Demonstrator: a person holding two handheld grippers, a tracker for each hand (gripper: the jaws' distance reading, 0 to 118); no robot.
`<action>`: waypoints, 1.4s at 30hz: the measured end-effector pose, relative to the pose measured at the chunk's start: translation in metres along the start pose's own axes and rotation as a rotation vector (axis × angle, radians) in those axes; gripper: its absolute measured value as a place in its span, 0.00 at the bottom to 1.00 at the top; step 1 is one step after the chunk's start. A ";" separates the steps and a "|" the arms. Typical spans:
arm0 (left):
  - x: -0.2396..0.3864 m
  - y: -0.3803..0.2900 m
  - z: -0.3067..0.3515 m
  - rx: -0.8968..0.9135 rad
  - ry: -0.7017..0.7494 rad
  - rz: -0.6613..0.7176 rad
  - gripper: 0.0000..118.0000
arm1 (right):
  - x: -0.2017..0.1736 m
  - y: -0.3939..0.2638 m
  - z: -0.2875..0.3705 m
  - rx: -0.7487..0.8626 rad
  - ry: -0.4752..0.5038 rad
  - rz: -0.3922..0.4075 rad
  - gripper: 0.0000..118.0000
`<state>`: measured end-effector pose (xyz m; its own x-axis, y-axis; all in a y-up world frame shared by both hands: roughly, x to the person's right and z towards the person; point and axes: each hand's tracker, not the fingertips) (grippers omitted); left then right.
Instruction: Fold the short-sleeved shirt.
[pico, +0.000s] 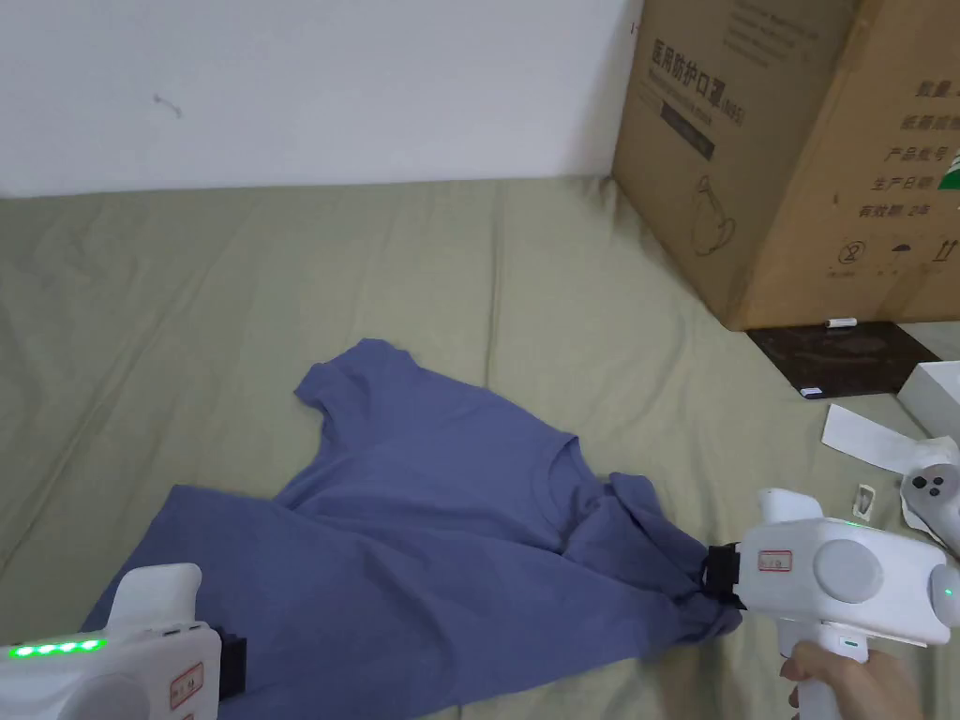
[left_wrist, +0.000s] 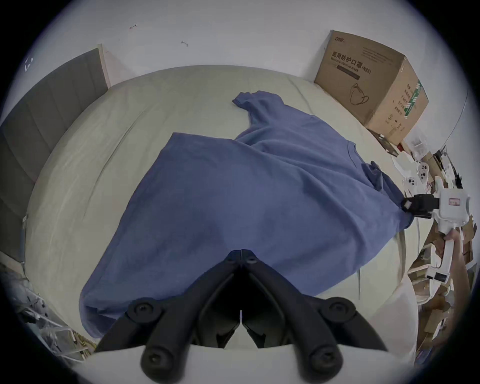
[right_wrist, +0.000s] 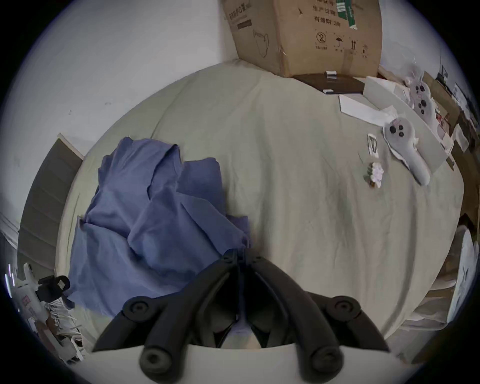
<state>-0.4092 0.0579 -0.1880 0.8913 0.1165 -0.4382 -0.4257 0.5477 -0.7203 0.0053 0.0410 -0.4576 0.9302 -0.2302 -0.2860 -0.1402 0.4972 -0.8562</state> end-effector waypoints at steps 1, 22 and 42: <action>-0.003 0.006 -0.003 0.002 0.004 0.000 0.00 | -0.001 0.002 0.001 0.001 0.008 0.003 0.03; -0.074 0.140 -0.141 -0.093 0.103 0.179 0.66 | -0.006 -0.001 -0.009 -0.050 -0.026 -0.012 0.03; -0.061 0.167 0.023 0.180 0.148 0.010 0.03 | -0.040 0.043 0.040 0.106 0.061 -0.072 0.03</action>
<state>-0.5317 0.1614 -0.2693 0.8491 0.0069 -0.5282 -0.3876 0.6875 -0.6141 -0.0241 0.1051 -0.4655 0.9136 -0.3174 -0.2541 -0.0343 0.5624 -0.8261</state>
